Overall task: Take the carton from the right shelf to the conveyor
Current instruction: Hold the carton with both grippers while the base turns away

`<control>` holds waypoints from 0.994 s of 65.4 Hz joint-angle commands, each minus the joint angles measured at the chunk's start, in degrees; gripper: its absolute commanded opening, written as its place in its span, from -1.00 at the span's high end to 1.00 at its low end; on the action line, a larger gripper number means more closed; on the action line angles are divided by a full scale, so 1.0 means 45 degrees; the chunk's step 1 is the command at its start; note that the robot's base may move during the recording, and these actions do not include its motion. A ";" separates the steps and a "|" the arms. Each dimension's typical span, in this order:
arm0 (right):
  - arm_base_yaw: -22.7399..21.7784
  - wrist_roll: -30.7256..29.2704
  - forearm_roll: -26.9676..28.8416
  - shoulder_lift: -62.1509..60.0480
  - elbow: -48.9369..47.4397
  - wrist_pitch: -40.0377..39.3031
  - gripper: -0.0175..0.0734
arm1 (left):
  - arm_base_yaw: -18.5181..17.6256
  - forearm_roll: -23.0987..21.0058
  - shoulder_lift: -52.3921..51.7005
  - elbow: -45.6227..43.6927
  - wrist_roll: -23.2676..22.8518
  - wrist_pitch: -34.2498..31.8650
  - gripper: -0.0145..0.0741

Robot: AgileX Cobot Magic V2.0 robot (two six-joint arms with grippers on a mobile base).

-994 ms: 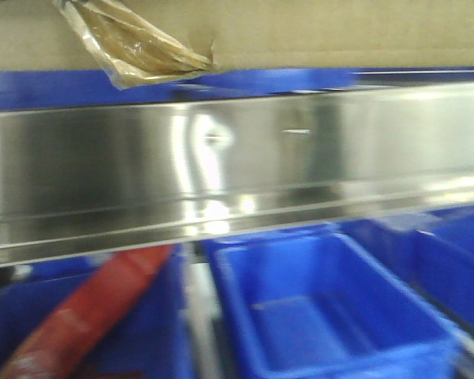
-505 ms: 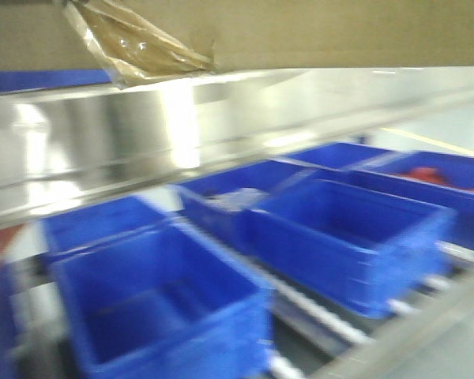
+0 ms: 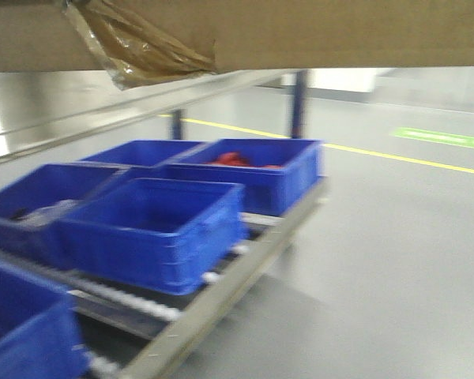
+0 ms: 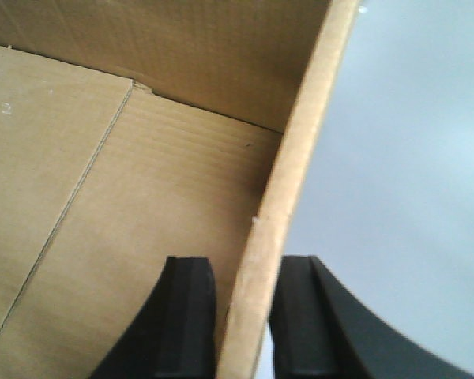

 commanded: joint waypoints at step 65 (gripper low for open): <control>-0.0010 -0.0343 0.0356 -0.0098 0.0010 -0.0915 0.75 | -0.0225 -0.0285 -0.0137 -0.0030 0.0307 -0.0516 0.71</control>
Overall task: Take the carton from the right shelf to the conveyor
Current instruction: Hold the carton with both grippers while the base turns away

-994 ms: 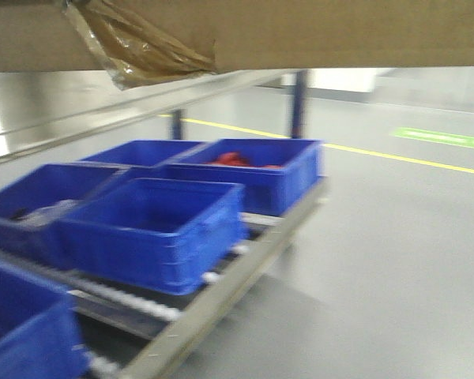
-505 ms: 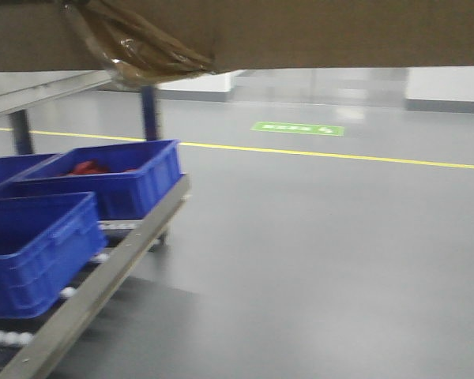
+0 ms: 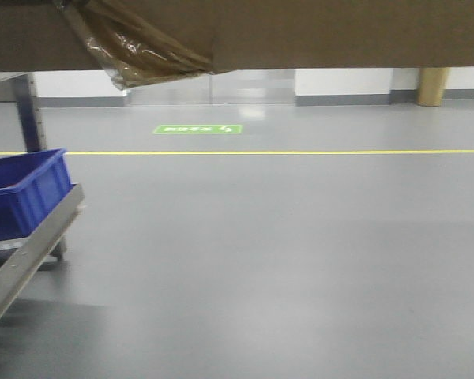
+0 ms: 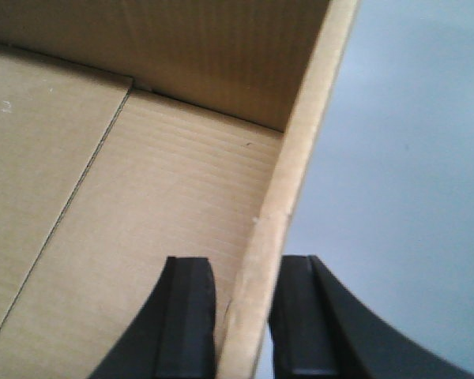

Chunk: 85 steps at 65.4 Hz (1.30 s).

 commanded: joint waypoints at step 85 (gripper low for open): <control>-0.0010 -0.0343 0.0356 -0.0098 0.0010 -0.0915 0.75 | -0.0195 -0.0509 -0.0137 -0.0030 0.0307 -0.0492 0.71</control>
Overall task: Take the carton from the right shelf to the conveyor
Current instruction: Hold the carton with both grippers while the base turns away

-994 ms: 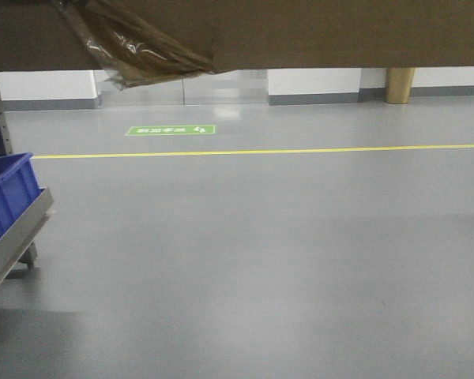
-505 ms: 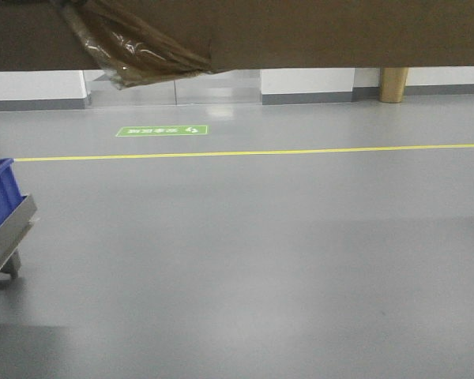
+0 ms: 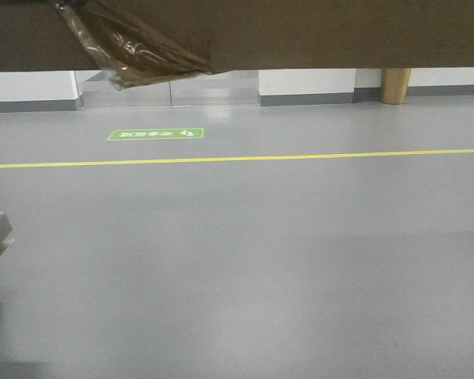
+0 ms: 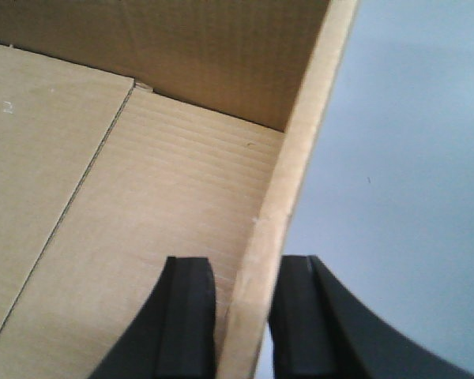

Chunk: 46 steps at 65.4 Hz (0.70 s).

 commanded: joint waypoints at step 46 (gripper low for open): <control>-0.0010 -0.0343 0.0356 -0.0121 0.0010 -0.0816 0.75 | -0.0195 -0.0581 -0.0137 -0.0030 0.0307 -0.0793 0.71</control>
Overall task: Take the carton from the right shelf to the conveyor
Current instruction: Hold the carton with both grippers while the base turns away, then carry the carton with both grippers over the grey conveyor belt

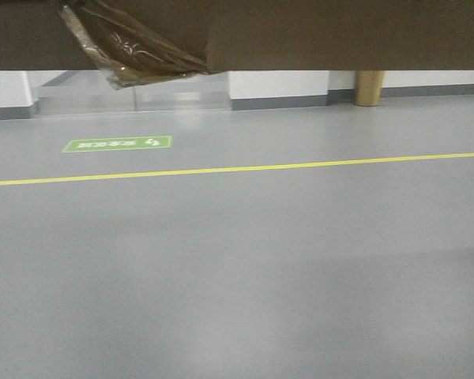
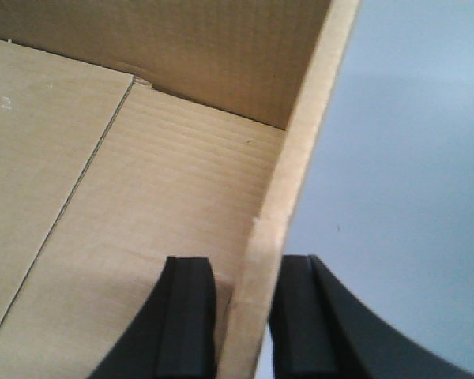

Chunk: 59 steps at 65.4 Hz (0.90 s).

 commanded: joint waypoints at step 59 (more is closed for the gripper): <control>-0.0010 -0.0343 0.0356 -0.0121 -0.0041 -0.0791 0.75 | -0.0177 0.1158 -0.0137 -0.0030 0.0307 -0.0944 0.71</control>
